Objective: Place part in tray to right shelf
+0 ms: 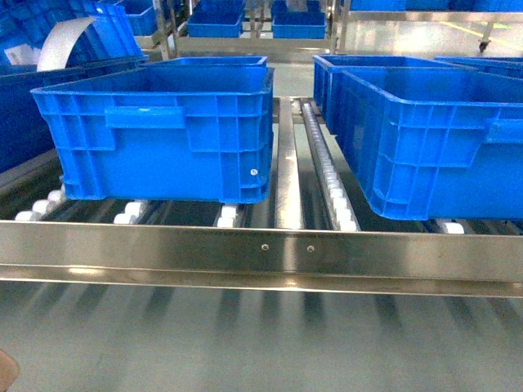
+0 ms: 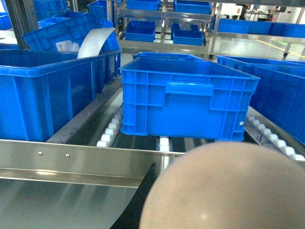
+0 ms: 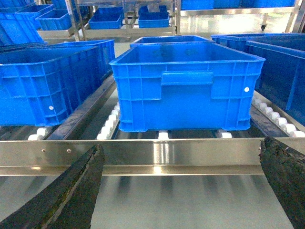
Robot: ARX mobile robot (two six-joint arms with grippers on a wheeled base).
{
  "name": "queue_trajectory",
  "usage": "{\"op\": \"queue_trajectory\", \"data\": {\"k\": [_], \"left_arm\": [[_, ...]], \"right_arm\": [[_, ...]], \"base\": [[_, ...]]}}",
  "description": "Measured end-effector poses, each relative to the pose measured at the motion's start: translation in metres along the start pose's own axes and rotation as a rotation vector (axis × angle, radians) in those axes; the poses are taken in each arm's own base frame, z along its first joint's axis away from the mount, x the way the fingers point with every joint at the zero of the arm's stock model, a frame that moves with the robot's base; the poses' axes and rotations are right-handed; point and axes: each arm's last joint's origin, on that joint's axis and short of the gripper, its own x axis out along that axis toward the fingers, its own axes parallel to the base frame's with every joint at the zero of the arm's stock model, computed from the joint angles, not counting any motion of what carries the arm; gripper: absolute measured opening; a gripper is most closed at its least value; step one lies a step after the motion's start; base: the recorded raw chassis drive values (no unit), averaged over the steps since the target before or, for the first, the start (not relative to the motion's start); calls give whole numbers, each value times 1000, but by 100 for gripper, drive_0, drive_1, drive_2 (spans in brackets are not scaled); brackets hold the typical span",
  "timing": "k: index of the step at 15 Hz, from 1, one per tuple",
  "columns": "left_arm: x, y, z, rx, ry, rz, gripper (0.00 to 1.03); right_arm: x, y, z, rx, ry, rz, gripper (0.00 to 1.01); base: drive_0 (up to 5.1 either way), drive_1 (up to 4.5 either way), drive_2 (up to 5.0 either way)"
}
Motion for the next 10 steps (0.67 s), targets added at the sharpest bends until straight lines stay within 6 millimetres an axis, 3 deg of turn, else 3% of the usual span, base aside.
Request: {"op": "queue_trajectory", "data": {"k": [10], "left_arm": [[0,0,0,0,0,0,12]], "right_arm": [[0,0,0,0,0,0,98]], "base": [[0,0,0]]}}
